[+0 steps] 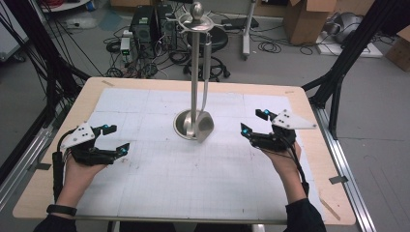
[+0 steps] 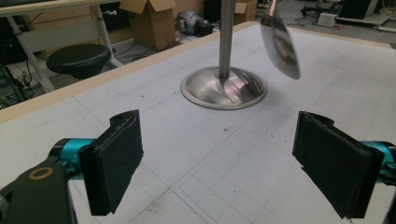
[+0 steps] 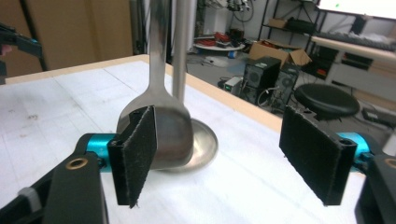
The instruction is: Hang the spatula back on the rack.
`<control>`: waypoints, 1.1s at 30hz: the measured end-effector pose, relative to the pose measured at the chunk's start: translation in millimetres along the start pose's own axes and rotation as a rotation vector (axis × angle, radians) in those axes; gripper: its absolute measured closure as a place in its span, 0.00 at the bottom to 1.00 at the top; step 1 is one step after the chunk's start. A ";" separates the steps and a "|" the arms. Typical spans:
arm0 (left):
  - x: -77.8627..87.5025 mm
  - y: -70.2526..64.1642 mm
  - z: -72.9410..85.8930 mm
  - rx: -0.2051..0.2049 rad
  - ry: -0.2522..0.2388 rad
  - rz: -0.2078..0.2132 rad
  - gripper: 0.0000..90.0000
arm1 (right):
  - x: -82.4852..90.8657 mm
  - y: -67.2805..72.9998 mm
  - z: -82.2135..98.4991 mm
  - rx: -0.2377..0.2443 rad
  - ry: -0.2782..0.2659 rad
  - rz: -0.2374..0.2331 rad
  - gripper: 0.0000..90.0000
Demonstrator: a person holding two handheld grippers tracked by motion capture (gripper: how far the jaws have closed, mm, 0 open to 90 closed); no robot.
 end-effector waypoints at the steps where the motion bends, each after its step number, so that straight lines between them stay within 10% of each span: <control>1: 0.0 0.8 0.0 -0.002 -0.001 0.000 0.18 | 3.0 -1.7 2.5 -0.007 0.000 0.007 0.27; 21: 1.2 11.0 0.5 -0.002 -0.027 -0.044 0.18 | 75.1 -40.2 79.8 -0.175 0.062 0.073 0.17; 33: 0.6 14.7 2.6 -0.007 -0.022 -0.065 0.18 | 78.3 -42.6 93.6 -0.132 0.149 0.093 0.17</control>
Point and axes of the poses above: each handheld gripper's, and its own axes: x roughly backward along the jaws, z roughly out of its underside, y roughly to its left, the point moved 3 cm from there along -x, roughly forward along the jaws, and after that the axes turned 11 degrees about -y, right-handed, at the moved point
